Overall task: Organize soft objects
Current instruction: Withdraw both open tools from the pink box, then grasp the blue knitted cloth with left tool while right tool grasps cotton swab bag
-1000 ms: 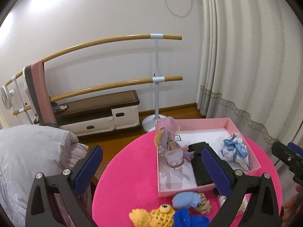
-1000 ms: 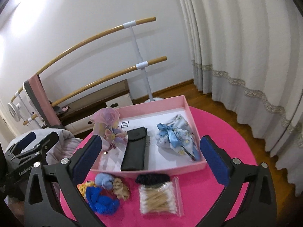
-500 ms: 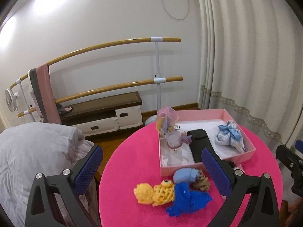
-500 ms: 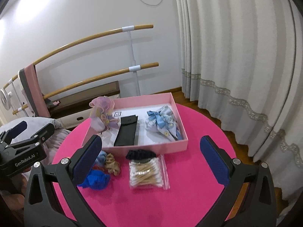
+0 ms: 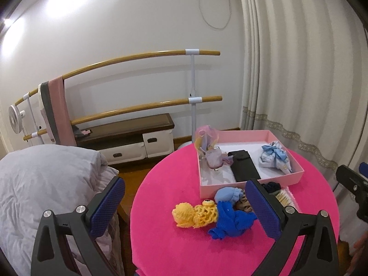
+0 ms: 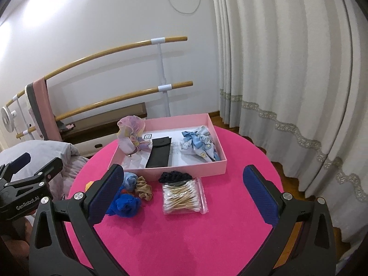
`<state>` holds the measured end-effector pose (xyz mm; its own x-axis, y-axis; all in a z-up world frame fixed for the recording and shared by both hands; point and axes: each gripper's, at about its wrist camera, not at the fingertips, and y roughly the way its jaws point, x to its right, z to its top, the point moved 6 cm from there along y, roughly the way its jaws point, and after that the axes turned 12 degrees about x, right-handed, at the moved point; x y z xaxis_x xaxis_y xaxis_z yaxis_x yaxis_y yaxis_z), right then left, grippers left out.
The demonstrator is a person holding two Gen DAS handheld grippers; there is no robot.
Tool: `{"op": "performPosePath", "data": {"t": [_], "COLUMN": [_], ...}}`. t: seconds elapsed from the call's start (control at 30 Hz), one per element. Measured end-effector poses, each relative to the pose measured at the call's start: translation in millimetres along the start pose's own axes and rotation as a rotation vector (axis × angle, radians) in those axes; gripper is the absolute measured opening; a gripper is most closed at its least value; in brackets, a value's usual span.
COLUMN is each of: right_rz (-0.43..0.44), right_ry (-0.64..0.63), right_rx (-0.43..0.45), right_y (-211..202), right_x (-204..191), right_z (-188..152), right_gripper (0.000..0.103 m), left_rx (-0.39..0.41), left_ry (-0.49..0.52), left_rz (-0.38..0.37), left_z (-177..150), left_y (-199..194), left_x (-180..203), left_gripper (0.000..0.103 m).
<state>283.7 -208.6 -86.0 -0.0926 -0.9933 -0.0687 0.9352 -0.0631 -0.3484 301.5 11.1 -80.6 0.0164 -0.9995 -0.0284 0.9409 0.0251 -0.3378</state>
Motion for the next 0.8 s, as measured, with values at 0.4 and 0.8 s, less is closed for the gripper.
{"op": "performPosePath", "data": {"t": [0.4, 0.8], "right_rz": [-0.020, -0.028], "right_ry": [0.011, 0.018], "right_rx": [-0.002, -0.070], "right_y": [-7, 10], "right_x": [9, 18], "right_z": [-1, -21], "right_gripper": [0.103, 0.103], "left_rx": [-0.019, -0.102], "left_ry": [0.001, 0.001], "left_rz": [-0.013, -0.031], "left_z": [-9, -34], "left_y": [-14, 3], "left_x": [3, 15], "left_gripper": [0.103, 0.103]}}
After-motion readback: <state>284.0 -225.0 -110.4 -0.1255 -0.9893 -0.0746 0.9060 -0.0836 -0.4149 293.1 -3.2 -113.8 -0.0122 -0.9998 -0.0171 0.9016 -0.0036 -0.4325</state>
